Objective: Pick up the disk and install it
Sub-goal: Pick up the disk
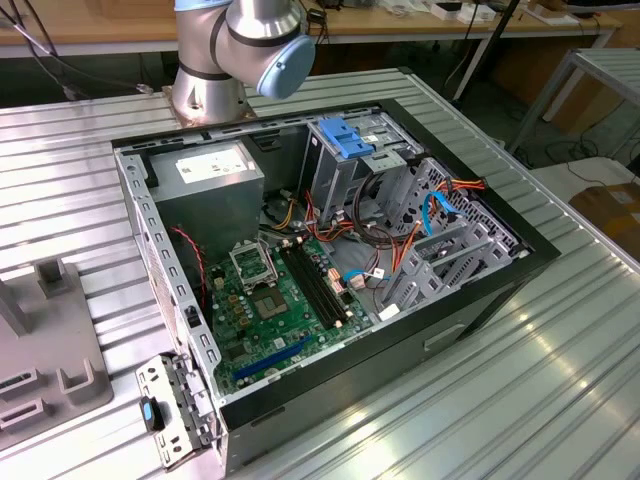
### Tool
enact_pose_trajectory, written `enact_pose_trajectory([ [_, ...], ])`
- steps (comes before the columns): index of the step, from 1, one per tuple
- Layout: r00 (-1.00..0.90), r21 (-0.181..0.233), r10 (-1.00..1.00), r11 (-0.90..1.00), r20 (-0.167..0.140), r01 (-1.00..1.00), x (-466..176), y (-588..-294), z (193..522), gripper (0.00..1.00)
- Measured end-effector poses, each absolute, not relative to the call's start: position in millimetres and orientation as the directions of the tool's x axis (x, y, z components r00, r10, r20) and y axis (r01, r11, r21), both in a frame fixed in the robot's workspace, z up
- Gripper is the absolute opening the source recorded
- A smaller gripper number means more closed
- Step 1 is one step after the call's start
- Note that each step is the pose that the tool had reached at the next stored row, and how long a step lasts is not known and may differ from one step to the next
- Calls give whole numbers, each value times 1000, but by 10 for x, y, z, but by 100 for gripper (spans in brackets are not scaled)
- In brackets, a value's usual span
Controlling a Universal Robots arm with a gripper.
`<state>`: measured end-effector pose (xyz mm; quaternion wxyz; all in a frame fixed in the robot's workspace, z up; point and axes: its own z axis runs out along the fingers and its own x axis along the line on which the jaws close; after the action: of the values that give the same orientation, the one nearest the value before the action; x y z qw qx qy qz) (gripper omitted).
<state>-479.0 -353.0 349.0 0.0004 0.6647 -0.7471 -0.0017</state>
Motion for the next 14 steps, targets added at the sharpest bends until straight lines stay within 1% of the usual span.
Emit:
enact_pose_trajectory([
  [5, -116, 3, -993, 116, -2, -993, -4790, -3521, 3488, 11],
  [7, -116, 3, -993, 116, -2, -993, -4790, -3520, 3487, 36],
  [8, -116, 3, -993, 116, -2, -993, -4790, -3520, 3487, 36],
  [10, -116, 3, -993, 116, -2, -993, -4790, -3520, 3487, 47],
  [11, -116, 3, -993, 116, -2, -993, -4790, -3520, 3487, 47],
  [12, -116, 3, -993, 116, -2, -993, -4790, -3520, 3488, 54],
  [14, -116, 3, -993, 116, -2, -993, -4789, -3519, 3475, 54],
])
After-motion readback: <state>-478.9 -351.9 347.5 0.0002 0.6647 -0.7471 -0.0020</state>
